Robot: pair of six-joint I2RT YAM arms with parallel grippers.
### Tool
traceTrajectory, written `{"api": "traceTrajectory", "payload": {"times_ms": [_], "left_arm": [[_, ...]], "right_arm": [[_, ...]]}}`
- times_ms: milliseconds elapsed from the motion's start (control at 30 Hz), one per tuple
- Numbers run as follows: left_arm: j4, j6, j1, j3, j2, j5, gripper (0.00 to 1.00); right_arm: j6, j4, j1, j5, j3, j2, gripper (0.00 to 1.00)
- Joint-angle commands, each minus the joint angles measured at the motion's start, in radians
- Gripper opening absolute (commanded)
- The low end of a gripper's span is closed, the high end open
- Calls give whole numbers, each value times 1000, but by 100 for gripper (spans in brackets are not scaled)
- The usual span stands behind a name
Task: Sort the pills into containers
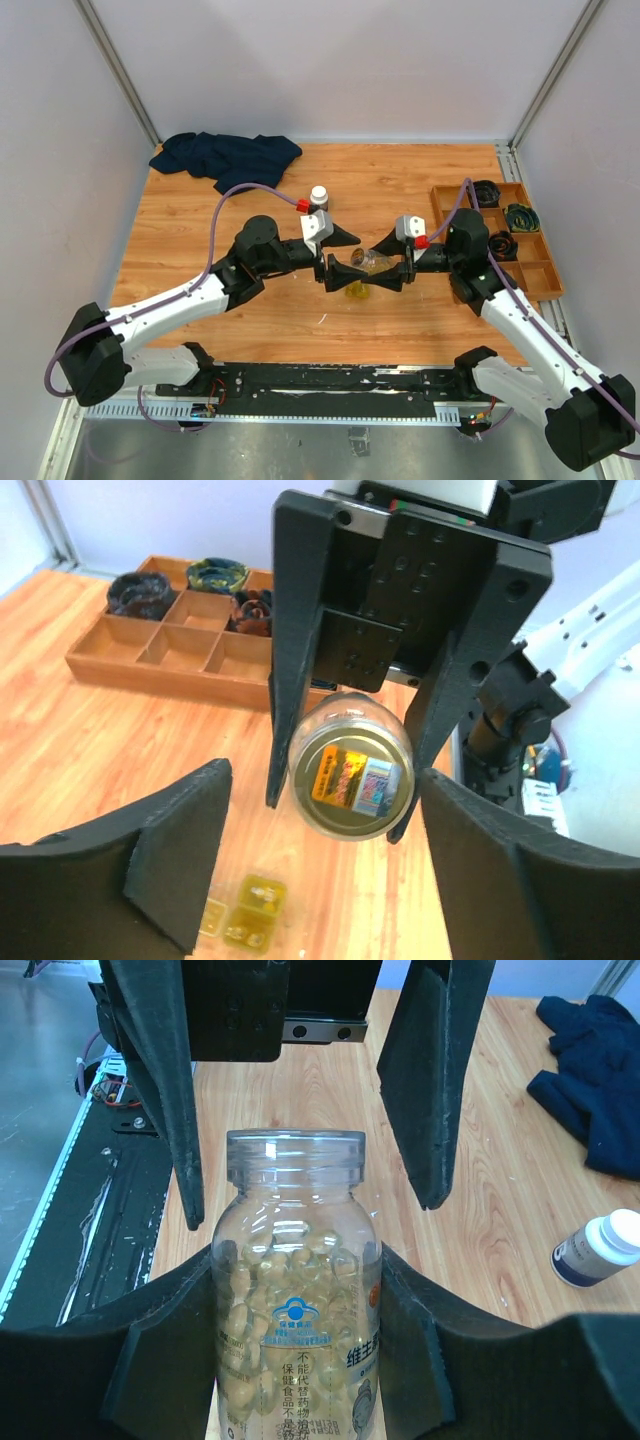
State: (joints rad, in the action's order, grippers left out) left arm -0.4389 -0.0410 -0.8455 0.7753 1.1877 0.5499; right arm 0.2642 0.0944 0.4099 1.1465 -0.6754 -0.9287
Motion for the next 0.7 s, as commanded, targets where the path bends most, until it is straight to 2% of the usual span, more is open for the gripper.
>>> {"api": "traceTrajectory", "payload": {"times_ms": [0, 233, 367, 433, 500, 567, 667], "left_arm": [[-33, -83, -4, -22, -60, -92, 86], [-14, -189, -4, -63, -184, -100, 99], [-17, -337, -4, -94, -254, -141, 99], [-98, -440, -2, -130, -272, -152, 99], [-156, -558, -3, -155, -275, -171, 96], [-130, -625, -3, -152, -271, -225, 89], [3, -608, -35, -126, -265, -435, 85]], "right_arm": [[2, 56, 7, 42, -24, 16, 1], [4, 54, 7, 38, -24, 16, 1], [9, 50, 7, 31, -25, 15, 1], [10, 44, 7, 10, -26, 12, 0], [13, 33, 7, -23, -31, 7, 1], [18, 21, 7, -49, -34, 1, 1], [17, 16, 6, -74, -35, -4, 0]]}}
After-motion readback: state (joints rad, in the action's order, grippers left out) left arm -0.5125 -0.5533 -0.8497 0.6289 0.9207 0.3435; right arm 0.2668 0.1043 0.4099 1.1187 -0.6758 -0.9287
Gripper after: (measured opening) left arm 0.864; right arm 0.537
